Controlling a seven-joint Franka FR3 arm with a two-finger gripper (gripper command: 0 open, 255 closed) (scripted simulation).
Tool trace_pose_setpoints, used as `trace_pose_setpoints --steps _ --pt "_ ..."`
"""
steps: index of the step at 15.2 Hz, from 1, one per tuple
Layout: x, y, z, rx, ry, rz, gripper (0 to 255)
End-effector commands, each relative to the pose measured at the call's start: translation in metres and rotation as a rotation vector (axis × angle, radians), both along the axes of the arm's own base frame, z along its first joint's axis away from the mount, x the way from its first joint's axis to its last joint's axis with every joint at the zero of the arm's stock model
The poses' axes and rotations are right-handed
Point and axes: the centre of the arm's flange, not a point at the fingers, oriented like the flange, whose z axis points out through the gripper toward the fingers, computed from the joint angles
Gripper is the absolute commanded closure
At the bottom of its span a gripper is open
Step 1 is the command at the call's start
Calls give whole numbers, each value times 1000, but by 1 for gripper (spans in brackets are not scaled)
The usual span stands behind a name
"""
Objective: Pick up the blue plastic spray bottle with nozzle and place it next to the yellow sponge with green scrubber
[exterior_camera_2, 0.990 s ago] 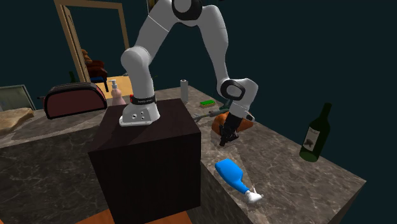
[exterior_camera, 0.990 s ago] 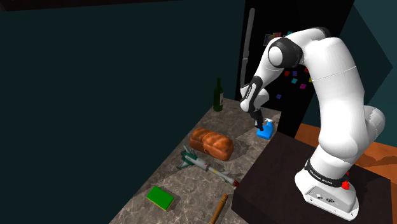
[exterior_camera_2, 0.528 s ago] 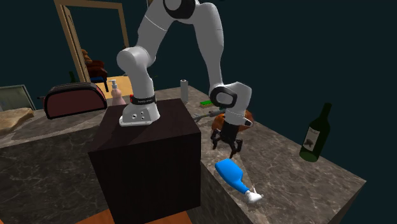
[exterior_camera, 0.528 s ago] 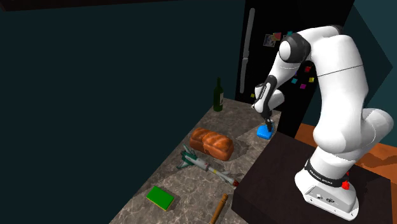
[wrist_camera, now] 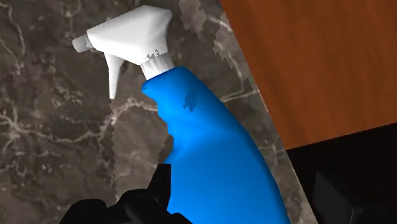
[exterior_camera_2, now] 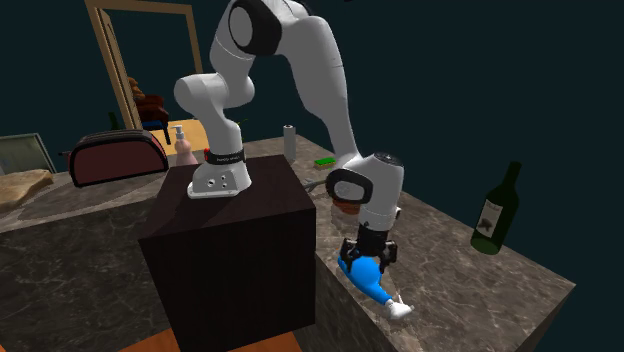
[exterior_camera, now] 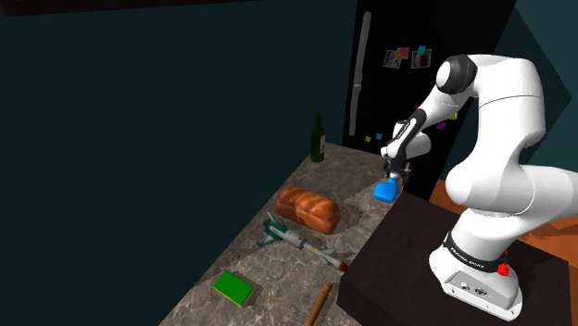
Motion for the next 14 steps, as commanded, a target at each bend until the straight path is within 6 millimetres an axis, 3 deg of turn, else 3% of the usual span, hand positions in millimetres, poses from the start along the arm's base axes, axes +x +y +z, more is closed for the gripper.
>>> trace_pose_setpoints --steps 1,9,14 --pt "2 -29 -8 56 -48 185 0" --pt "2 -34 -48 69 -58 222 0" --pt "2 -34 -51 69 -58 222 0"
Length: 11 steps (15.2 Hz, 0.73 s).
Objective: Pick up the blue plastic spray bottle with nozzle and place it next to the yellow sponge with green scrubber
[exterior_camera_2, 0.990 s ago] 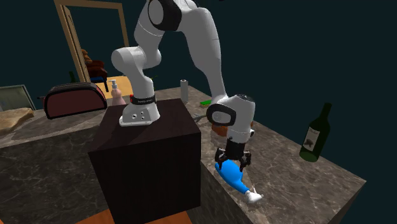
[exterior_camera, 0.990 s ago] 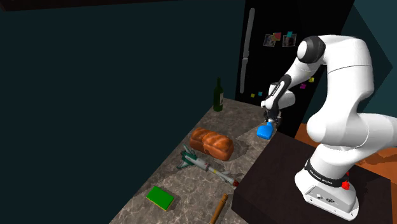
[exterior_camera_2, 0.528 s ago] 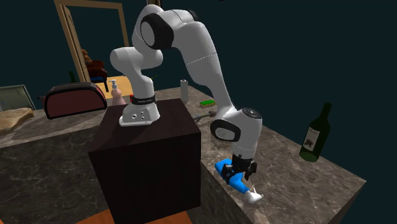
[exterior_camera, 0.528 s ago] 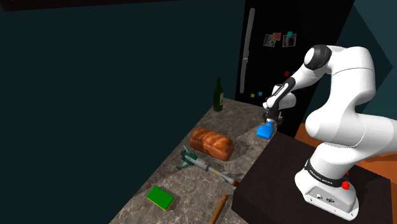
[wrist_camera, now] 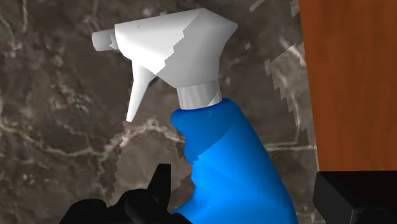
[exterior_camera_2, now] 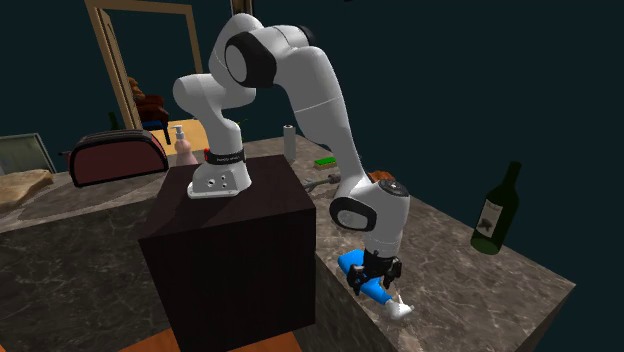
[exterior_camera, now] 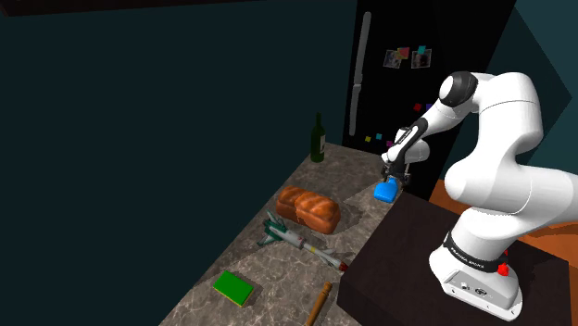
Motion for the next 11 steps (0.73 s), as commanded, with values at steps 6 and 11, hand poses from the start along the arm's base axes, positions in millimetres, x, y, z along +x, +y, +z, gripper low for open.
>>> trace_pose_setpoints --steps 6,11 --pt "0 0 0 0 0 0 255" --pt "0 0 0 0 0 0 255"
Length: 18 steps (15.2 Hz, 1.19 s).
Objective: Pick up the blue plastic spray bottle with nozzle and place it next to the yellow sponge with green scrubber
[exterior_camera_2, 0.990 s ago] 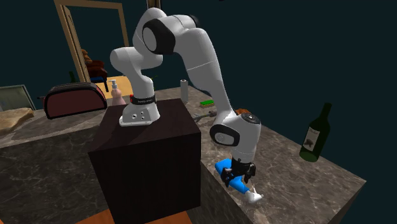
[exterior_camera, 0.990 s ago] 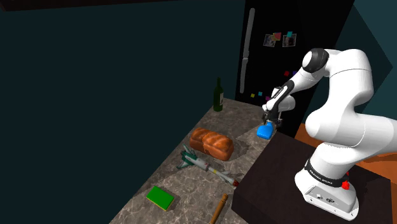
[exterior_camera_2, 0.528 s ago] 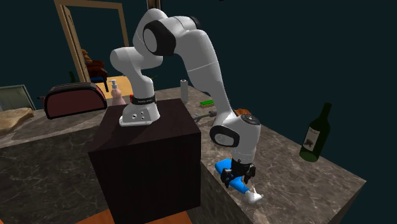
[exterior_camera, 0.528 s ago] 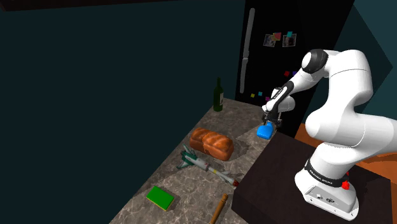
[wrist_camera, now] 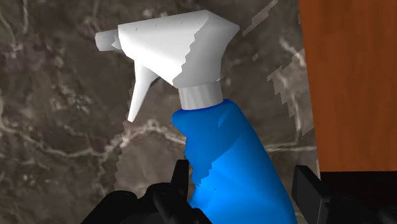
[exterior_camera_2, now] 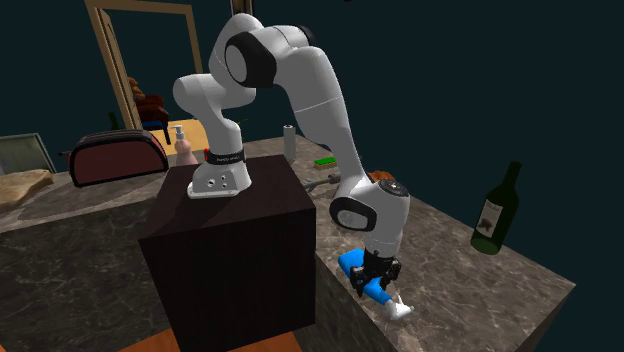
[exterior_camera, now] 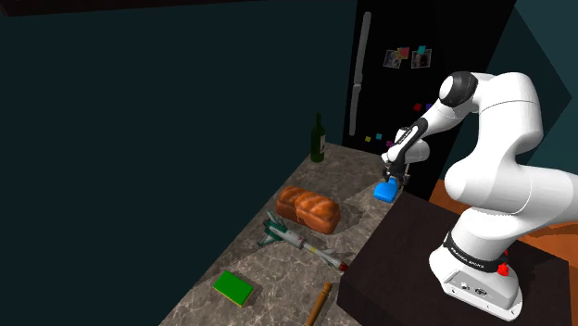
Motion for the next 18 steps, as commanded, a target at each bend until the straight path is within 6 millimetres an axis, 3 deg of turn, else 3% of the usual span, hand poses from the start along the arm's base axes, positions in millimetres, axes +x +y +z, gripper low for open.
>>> trace_pose_setpoints --steps 1,18 --pt "0 0 0 1 1 0 255" --pt "0 0 84 1 1 0 255"
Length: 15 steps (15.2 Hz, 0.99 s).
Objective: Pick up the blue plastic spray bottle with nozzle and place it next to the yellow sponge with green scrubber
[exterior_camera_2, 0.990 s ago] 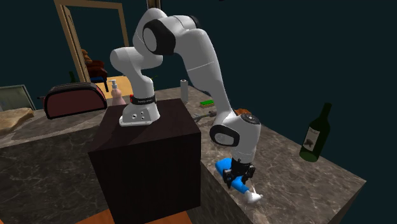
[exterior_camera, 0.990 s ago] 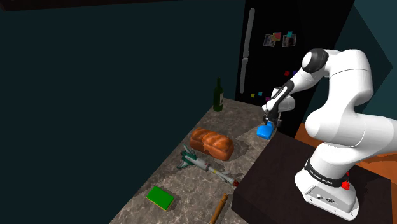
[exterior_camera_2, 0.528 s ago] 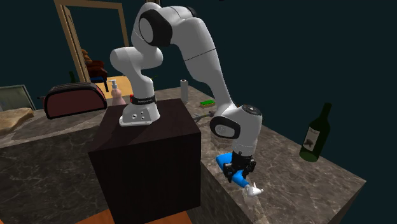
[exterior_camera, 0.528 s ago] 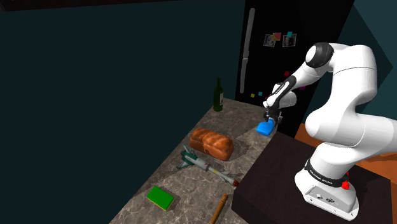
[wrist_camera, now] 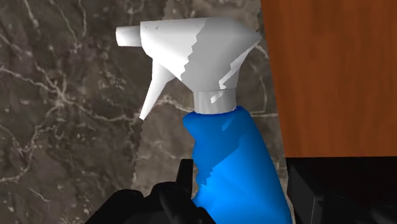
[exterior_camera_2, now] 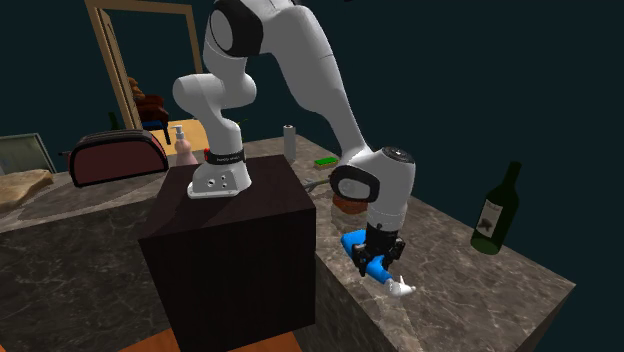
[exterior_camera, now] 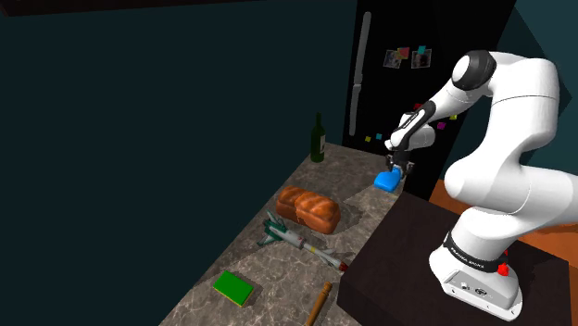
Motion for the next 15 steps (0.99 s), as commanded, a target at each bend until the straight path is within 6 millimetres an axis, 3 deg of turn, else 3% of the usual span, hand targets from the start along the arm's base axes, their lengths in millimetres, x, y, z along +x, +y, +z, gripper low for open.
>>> trace_pose_setpoints --steps 1,2,15 --pt "1 -1 11 0 0 0 255" --pt "1 -1 15 0 0 0 255" --pt "24 169 17 0 0 0 255"
